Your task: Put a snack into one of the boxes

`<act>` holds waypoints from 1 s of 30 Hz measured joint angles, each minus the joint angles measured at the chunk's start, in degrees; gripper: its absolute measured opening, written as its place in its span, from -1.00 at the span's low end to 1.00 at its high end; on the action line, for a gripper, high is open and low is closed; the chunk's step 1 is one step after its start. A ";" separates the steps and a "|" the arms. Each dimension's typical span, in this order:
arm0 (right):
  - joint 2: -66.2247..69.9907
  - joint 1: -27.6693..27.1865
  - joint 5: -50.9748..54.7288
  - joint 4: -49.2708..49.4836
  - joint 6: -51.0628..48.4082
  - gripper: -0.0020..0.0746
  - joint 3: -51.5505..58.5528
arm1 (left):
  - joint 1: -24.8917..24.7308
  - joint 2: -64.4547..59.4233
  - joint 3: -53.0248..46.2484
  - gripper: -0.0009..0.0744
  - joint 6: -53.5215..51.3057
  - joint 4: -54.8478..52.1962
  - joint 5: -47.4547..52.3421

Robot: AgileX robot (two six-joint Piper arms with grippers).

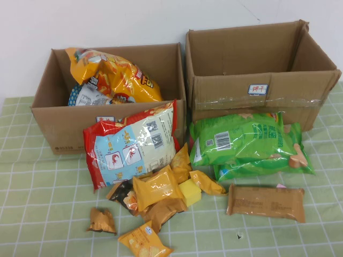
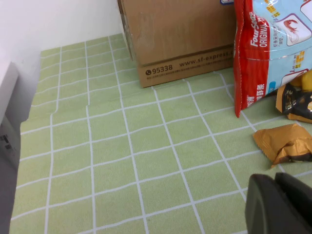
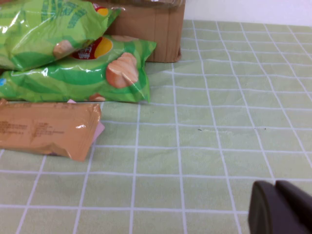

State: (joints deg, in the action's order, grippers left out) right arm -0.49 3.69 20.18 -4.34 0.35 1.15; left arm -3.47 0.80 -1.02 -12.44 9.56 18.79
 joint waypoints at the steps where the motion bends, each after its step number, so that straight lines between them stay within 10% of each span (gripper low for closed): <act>1: 0.00 0.00 0.00 0.00 0.00 -0.95 0.00 | 0.00 0.00 0.00 -0.98 0.00 0.00 0.00; 30: 0.00 0.00 0.00 0.00 0.00 -0.95 0.00 | 0.90 0.00 0.00 -0.98 -1.42 0.00 0.00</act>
State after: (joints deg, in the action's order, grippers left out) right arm -0.49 3.69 20.18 -4.34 0.35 1.15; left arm -2.56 0.80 -1.02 -13.86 9.56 18.79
